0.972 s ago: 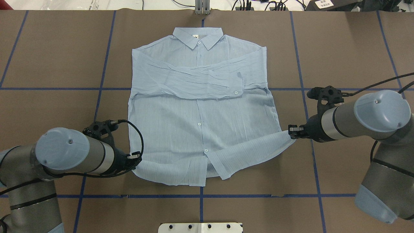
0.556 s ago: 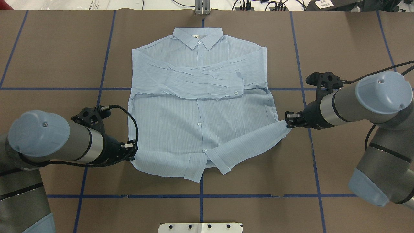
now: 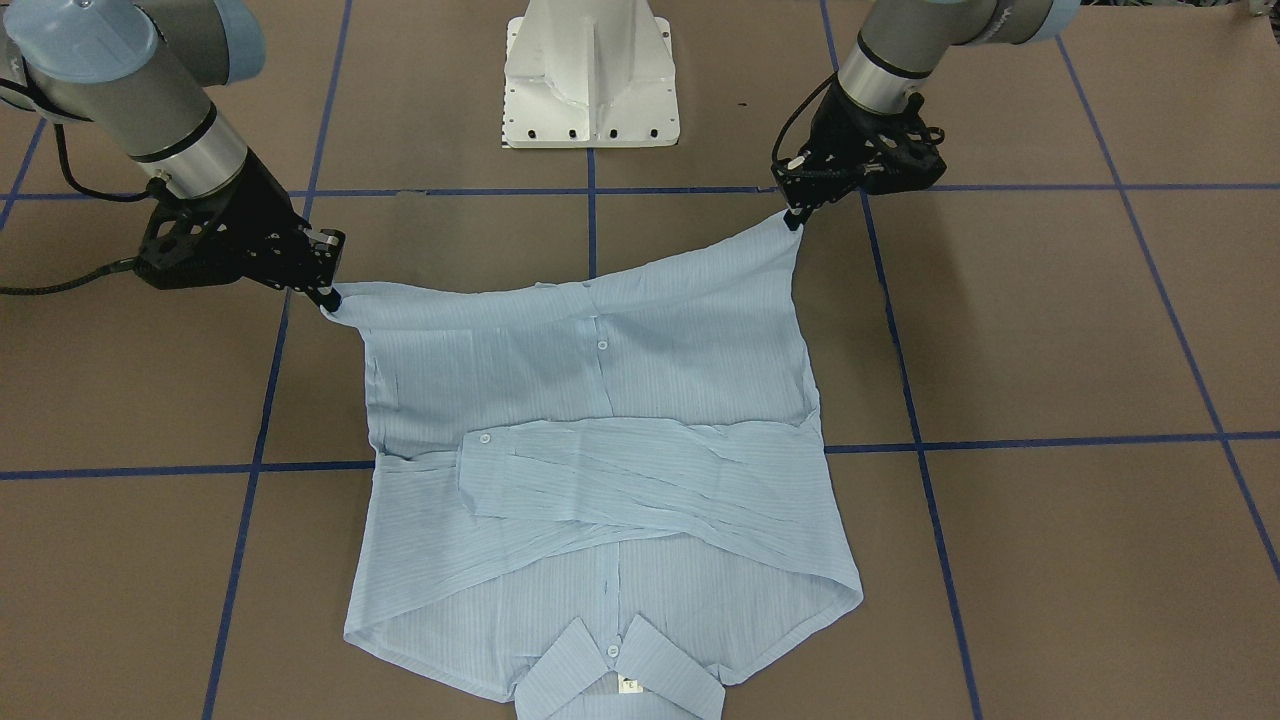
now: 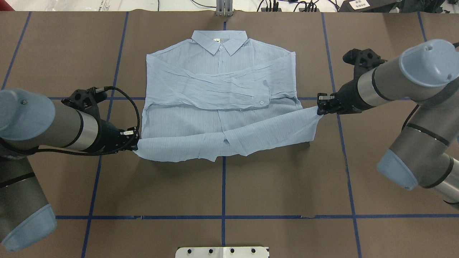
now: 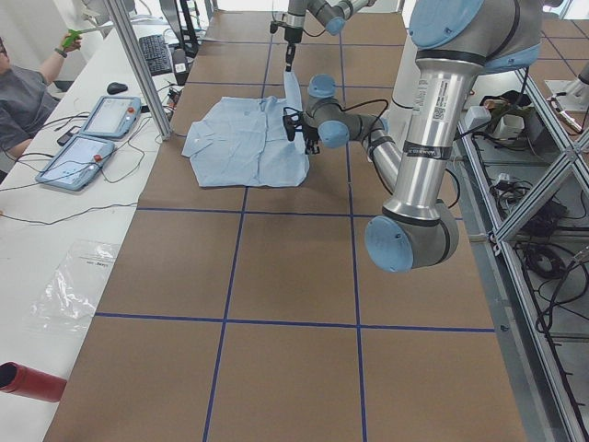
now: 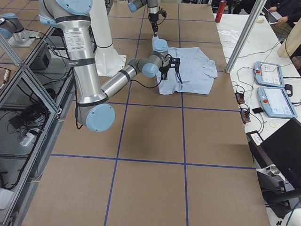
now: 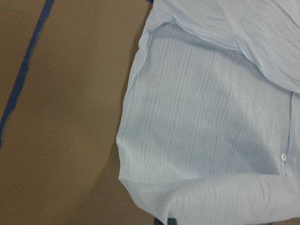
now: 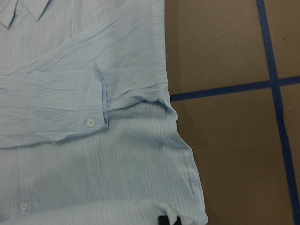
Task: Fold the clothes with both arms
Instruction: 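Lift the hem with both grippers and fold it toward the collar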
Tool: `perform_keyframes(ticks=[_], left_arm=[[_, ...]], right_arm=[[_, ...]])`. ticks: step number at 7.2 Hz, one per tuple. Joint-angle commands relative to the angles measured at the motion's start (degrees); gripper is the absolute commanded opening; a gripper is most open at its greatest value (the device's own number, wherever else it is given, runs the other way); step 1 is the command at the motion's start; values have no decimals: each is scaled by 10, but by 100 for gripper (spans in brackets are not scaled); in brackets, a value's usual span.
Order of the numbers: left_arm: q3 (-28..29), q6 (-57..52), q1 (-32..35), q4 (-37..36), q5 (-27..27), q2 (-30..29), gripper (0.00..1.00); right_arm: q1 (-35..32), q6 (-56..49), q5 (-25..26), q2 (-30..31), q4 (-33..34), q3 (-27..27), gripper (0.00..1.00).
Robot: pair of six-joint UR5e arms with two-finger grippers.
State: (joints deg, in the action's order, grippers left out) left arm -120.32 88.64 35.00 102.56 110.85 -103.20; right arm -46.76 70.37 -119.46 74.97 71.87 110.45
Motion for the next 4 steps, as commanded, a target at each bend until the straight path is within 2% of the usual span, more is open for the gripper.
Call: perform_keyframes(ticks=[1,2,4], left_arm=[[50,-4,63,0,25,-54,0],[88,-3,90,0,29,-87,0],[174,-3,131,8,31,-139,0]], right_arm=[[-45,-1,-16,-70,0,-71,0],[-71,-2,-48,-112,0,-118,0],[-93,-17,-54,-158,-1,-186,0]])
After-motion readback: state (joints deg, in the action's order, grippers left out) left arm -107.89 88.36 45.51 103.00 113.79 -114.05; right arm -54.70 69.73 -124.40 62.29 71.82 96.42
